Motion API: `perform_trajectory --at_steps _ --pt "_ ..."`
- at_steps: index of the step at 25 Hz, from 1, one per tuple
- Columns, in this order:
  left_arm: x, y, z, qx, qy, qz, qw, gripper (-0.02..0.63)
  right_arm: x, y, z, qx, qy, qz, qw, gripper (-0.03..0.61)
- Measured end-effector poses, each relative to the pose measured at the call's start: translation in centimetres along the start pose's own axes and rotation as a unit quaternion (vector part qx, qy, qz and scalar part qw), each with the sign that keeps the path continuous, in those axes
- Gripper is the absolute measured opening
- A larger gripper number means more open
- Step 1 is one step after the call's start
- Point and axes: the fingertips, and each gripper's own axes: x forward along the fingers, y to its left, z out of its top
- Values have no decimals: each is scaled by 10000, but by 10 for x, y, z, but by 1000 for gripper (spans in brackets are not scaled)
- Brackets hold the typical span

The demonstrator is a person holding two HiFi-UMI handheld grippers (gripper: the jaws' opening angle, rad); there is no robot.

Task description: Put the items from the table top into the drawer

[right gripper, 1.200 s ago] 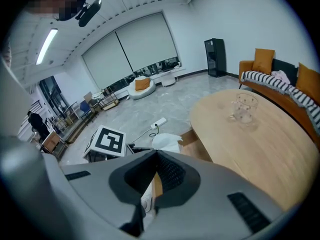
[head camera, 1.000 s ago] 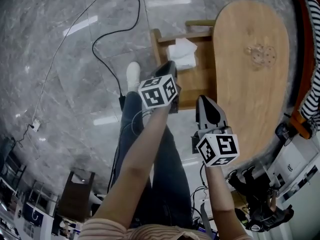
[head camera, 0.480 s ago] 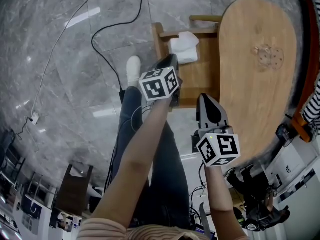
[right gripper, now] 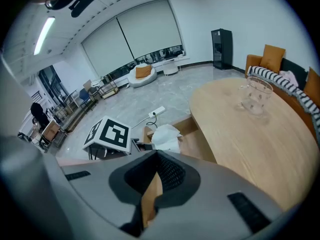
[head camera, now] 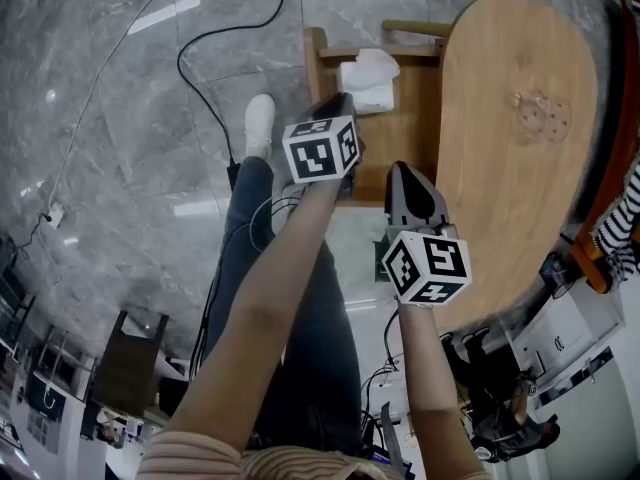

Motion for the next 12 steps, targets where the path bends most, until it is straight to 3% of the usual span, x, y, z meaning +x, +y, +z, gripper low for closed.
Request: perform_trajectory --at_steps 12 --pt "16 5 -4 314 247 362 9985 32 23 -3 -13 -305 365 5 9989 9"
